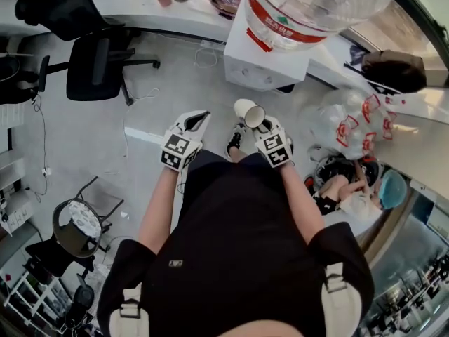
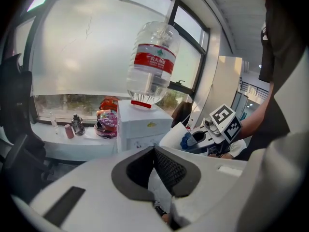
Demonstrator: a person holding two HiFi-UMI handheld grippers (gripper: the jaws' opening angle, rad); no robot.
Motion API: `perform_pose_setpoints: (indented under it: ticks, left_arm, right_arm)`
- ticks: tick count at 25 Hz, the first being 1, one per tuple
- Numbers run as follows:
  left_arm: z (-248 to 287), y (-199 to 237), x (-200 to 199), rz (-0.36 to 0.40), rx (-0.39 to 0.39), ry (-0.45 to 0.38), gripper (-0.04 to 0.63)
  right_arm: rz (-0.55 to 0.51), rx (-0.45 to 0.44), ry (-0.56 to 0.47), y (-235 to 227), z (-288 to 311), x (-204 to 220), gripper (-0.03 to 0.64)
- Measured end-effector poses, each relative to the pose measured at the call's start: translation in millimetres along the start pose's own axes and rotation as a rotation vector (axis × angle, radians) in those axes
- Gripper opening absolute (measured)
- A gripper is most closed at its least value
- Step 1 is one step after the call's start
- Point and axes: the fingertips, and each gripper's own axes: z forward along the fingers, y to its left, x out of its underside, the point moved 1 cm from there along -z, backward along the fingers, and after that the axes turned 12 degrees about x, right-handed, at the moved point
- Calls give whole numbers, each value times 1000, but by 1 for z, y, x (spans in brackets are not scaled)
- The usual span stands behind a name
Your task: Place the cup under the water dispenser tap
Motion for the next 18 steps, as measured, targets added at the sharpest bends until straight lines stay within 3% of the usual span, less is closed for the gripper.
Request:
perform_pose_setpoints:
  ticks: [9, 18]
  left_arm:
    - [-13, -15, 15, -44, -75, 3, 0]
    - [-22, 8, 12, -76, -120, -40, 0]
  right_arm:
    - [-35, -70, 45, -7, 18, 30, 35]
    - [-87, -88, 133, -8, 47, 44, 35]
